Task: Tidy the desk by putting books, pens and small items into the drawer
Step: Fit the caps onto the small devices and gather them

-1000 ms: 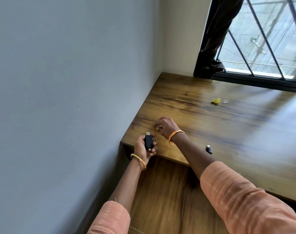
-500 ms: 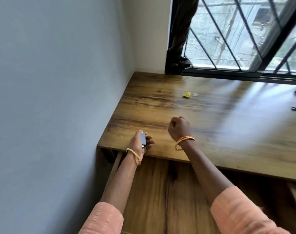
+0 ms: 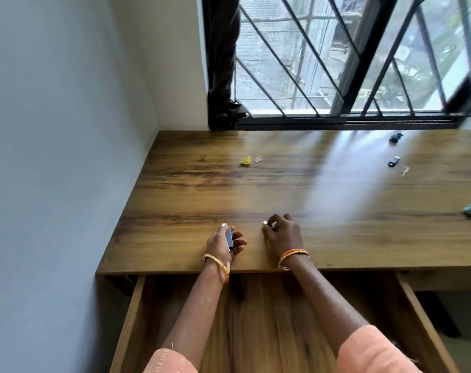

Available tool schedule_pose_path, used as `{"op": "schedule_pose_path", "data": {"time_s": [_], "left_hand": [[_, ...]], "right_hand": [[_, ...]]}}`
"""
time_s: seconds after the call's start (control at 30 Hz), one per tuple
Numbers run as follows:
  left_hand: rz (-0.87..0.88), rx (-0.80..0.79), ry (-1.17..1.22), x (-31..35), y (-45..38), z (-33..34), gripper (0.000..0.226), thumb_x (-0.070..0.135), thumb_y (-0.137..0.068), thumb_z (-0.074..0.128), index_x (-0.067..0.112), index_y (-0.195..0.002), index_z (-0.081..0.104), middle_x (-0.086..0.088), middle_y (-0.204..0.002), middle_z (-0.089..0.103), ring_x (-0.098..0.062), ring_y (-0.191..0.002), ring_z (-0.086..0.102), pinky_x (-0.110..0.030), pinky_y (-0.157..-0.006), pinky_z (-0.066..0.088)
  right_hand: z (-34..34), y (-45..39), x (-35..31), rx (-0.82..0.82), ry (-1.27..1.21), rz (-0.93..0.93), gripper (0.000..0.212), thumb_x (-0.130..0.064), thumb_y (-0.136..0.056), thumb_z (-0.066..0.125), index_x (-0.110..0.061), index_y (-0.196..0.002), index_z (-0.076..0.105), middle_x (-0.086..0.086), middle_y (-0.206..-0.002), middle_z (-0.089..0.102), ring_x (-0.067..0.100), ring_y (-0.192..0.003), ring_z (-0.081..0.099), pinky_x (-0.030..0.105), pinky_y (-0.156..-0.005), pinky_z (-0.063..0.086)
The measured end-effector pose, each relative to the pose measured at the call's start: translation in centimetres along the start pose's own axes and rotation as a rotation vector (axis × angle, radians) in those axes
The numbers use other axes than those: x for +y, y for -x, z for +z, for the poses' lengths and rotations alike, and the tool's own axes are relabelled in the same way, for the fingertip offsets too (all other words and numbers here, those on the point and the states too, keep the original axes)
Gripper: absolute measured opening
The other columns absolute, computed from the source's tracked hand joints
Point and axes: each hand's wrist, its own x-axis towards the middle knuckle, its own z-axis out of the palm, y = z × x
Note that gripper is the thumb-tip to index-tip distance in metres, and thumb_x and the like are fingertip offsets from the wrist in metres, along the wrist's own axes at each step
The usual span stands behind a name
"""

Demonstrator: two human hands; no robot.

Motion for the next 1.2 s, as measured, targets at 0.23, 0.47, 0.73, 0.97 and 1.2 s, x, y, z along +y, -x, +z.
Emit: {"op": "schedule_pose_path", "data": {"time_s": [0.23,0.47,0.73,0.97,1.2], "left_hand": [[-0.037,-0.105,-0.056,-3.0,0.3,7.8,0.023,0.017,-0.099,0.038,0.008,-0.086,0.054,-0.009,-0.074,0.061,-0.017,-0.052,0.060,-0.023,-0.049,0.048],[-0.051,-0.120,-0.022,-7.4,0.1,18.3,0.024,0.019,-0.100,0.038,0.007,-0.088,0.055,-0.010,-0.076,0.062,-0.016,-0.052,0.062,-0.023,-0.048,0.051],[-0.019,0.000,0.126,-12.0,0.5,28.2,0.028,0.019,-0.100,0.038,0.008,-0.079,0.053,-0.009,-0.073,0.059,-0.014,-0.043,0.063,-0.019,-0.045,0.050],[0.016,0.042,0.181,-14.3,1.8,30.7,0.027,0.019,-0.099,0.039,0.007,-0.081,0.055,-0.006,-0.062,0.064,-0.015,-0.047,0.065,-0.020,-0.046,0.052],[0.062,0.015,0.140,-16.5,2.5,33.0,0.025,0.018,-0.100,0.040,0.003,-0.086,0.055,-0.010,-0.065,0.064,-0.017,-0.050,0.066,-0.022,-0.048,0.055]], "right_hand": [[-10.3,-6.0,9.6,0.221,0.026,0.192,0.012,-0.011,-0.078,0.070,-0.003,-0.086,0.072,0.024,-0.092,0.057,0.037,-0.087,0.059,0.031,-0.080,0.045],[-16.8,-11.2,16.9,0.100,0.056,0.116,0.027,-0.015,-0.081,0.068,-0.005,-0.106,0.064,0.023,-0.103,0.052,0.039,-0.098,0.055,0.044,-0.094,0.045],[-24.9,-14.4,24.0,-0.013,-0.194,0.128,0.026,0.008,-0.082,0.048,-0.002,-0.102,0.060,0.017,-0.098,0.064,0.029,-0.096,0.063,0.033,-0.087,0.049],[-26.8,-14.5,28.6,-0.036,0.027,-0.195,0.018,0.001,-0.087,0.059,0.005,-0.101,0.070,0.024,-0.120,0.061,0.036,-0.111,0.059,0.025,-0.099,0.039],[-27.0,-13.3,29.4,-0.183,0.246,-0.319,0.052,-0.001,-0.091,0.047,-0.007,-0.142,0.038,0.014,-0.153,0.026,0.029,-0.141,0.029,0.030,-0.114,0.021]]}}
